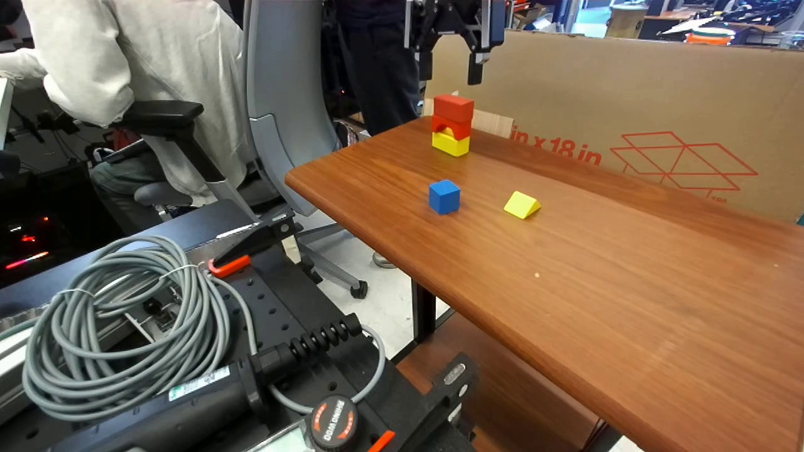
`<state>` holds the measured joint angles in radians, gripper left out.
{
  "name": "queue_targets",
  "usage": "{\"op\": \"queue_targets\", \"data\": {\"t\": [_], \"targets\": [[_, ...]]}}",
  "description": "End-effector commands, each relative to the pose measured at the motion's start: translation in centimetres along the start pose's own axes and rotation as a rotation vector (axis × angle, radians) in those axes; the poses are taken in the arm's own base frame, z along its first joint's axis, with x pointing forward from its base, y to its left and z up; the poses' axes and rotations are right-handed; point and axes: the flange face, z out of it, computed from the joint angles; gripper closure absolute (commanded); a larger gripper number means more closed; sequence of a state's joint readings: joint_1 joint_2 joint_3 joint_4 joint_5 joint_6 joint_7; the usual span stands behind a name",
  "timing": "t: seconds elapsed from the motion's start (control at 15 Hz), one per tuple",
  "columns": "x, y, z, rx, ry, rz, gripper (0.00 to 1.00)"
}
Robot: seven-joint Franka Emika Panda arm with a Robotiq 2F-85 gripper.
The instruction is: Put the orange block on the table
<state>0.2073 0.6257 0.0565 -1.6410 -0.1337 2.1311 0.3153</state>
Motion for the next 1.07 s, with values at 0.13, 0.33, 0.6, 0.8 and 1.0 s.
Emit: {"op": "queue_targets", "data": {"t": [0.13,0.33,0.6,0.8,1.0], "targets": [[1.4,-0.2,1.0,0.021,-0.041,-0.01,0.0],[1.9,-0.5,1.5,0.008,-0.037,-0.006,0.0],[2.5,-0.4,2.4,0.002,-0.046,-0.008,0.0],[2.8,-0.6,2.9,0.002,-0.056,-0.015,0.08],[2.9,-0.8,3.3,-0.005,-0.055,-0.033,0.42]]}}
